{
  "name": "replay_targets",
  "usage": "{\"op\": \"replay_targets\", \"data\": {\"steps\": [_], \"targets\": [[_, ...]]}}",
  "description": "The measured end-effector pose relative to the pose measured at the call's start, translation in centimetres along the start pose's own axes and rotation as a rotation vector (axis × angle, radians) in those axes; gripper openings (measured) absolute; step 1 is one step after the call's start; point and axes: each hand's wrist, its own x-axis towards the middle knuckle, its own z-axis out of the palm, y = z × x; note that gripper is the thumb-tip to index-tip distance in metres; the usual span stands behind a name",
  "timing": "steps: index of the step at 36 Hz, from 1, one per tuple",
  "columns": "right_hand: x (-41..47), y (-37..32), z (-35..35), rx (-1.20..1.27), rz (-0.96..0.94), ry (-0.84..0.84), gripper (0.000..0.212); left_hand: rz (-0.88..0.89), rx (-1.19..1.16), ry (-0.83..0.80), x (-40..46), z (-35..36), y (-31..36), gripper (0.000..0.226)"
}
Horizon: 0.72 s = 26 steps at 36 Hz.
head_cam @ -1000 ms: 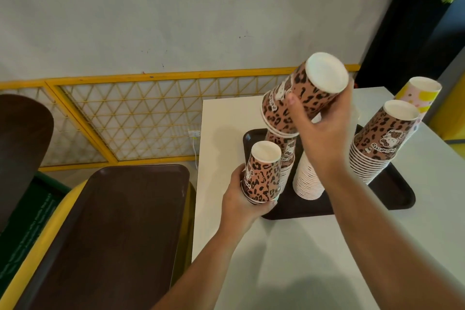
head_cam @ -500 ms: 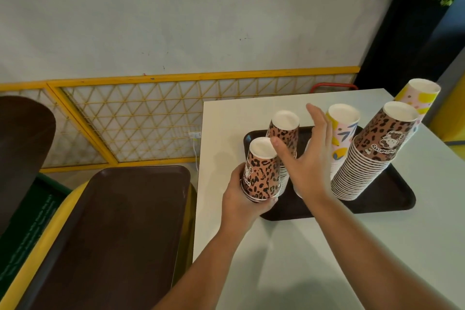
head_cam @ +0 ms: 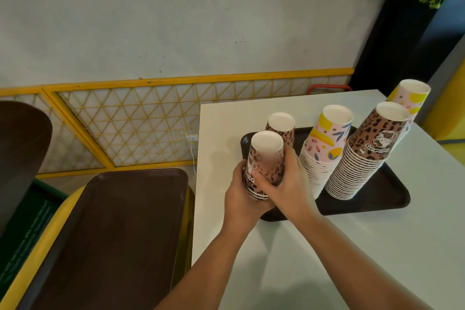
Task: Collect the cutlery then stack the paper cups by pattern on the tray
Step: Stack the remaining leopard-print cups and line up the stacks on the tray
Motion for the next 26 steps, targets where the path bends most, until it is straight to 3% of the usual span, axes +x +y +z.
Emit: {"op": "replay_targets", "data": {"steps": [8, 17, 26], "targets": [[1.6, -2.1, -1.7, -0.023, -0.084, 0.125, 0.078, -0.036, -0.025, -0.014, -0.3, 0.0, -0.6, 0.086], [5.8, -5.9, -4.6, 0.156, -0.12, 0.37, 0.074, -0.011, 0.016, -0.002, -0.6, -0.4, -1.1, 0.082], [6.1, -1.6, -2.4, 0.009, 0.046, 0.273, 0.071, 0.097, -0.067, 0.085, -0.4, -1.5, -0.5, 0.078]]}}
